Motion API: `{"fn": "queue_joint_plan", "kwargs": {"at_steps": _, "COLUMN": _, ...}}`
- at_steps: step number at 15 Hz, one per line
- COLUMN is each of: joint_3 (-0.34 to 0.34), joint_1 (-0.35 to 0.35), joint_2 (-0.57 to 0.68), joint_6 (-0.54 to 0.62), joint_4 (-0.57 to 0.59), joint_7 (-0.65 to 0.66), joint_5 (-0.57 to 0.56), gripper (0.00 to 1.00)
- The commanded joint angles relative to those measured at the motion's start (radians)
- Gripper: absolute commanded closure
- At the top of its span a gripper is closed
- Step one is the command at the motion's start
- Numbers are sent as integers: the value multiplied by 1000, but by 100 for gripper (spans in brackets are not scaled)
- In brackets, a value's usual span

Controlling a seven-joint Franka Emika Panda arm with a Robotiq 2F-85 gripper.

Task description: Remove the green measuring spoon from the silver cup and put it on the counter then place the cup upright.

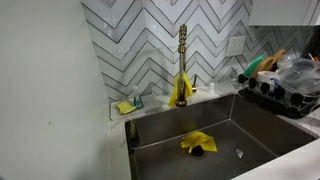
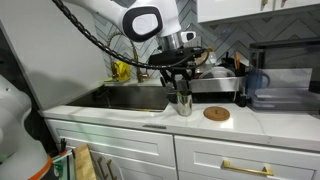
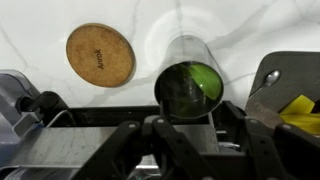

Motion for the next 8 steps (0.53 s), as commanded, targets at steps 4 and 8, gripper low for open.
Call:
{"fn": "queue_joint_plan", "kwargs": {"at_steps": 4, "joint_3": -12, "joint_1": 10, "joint_2": 6, "joint_6": -62, "joint_4": 7, "joint_7": -63, "joint_5": 39, "gripper": 47}}
{"fn": "queue_joint_plan", "kwargs": {"at_steps": 8, "joint_3": -11, "joint_1": 8, "joint_2": 13, "joint_6": -85, "joint_4": 14, "joint_7": -74, "joint_5": 43, "gripper": 57}}
